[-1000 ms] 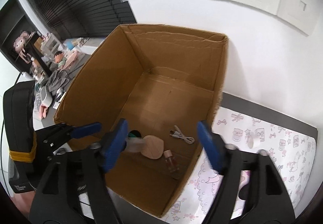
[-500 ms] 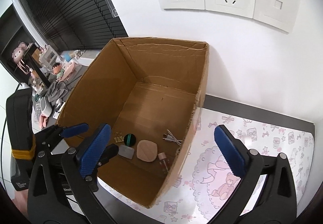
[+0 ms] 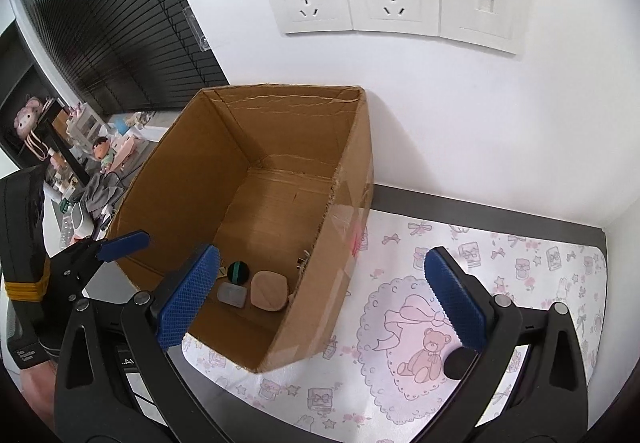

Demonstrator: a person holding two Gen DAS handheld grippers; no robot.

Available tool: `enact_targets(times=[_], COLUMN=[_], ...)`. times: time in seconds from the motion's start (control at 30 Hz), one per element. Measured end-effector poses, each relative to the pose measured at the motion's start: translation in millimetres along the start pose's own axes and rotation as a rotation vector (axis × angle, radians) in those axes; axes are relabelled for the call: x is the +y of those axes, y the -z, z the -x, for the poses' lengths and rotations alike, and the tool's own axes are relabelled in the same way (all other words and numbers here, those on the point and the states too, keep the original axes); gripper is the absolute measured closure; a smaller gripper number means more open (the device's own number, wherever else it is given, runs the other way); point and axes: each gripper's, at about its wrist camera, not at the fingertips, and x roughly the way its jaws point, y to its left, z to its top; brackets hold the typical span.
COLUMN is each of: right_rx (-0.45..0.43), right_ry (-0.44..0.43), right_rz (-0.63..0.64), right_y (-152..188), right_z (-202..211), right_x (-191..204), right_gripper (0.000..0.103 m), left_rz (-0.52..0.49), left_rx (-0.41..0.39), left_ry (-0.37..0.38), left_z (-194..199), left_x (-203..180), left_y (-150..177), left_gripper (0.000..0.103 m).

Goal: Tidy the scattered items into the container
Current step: 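Move both open tools from the box back toward the mat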

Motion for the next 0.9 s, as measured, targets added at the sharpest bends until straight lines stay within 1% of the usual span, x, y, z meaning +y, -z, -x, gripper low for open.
enact_targets(times=[0.2, 0.5, 0.9], right_rx=[-0.011, -0.012, -0.015], right_ry=[0.024, 0.072, 0.123], right_rz=[-0.024, -0.089, -0.163], right_y=[10.0, 24.7, 35.1], right_z=[14.7, 37.0, 65.7], right_x=[-16.1, -55.3, -104.9], right_gripper=[0.0, 0.0, 0.0], left_rz=[-0.014, -0.047, -0.122], left_rx=[-0.01, -0.016, -0.004], left_ry=[0.02, 0.051, 0.102], left_z=[4.8, 9.5, 4.7], left_x=[-16.8, -50.2, -108.3], left_y=[1.1, -0.4, -9.0], left_gripper=[0.001, 0.001, 0.001])
